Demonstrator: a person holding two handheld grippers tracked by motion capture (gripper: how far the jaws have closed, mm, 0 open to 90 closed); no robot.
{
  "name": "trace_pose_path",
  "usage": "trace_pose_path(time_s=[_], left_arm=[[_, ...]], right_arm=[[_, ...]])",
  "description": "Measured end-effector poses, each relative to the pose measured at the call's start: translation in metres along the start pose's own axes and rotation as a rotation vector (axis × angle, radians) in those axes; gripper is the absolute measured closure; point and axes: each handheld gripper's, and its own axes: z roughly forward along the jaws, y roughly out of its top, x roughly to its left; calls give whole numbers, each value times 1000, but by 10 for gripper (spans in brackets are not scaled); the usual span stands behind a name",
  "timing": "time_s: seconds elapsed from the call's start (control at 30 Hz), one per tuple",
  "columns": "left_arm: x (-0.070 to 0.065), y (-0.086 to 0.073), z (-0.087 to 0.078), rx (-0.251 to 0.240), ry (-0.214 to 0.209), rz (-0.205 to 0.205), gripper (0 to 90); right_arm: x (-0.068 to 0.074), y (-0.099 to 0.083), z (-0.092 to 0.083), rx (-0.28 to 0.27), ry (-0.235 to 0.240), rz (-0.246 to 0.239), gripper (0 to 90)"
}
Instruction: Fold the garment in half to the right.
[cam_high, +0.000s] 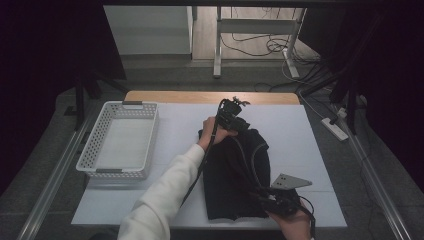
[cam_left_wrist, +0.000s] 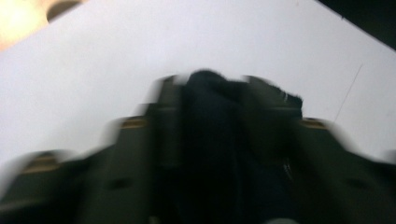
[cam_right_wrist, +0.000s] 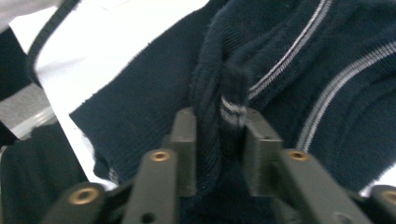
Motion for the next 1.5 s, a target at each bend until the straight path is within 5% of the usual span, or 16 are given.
trace_pose_path(time_s=[0.1,0.3,0.6,1.5], left_arm=[[-3,1,-6,-12,9,8,345],[-5,-7,-25,-42,21,30,312],[-7,-33,-49,-54,39,57,311],[-6,-113,-103,-98,59,15,307]], right_arm=[[-3,-3,-2,9,-43,13,496],[-7,1,-12,-36,-84,35,367],[-9,12,-22,-100,-57,20,366],[-31,52,22,-51,-87,-50,376]])
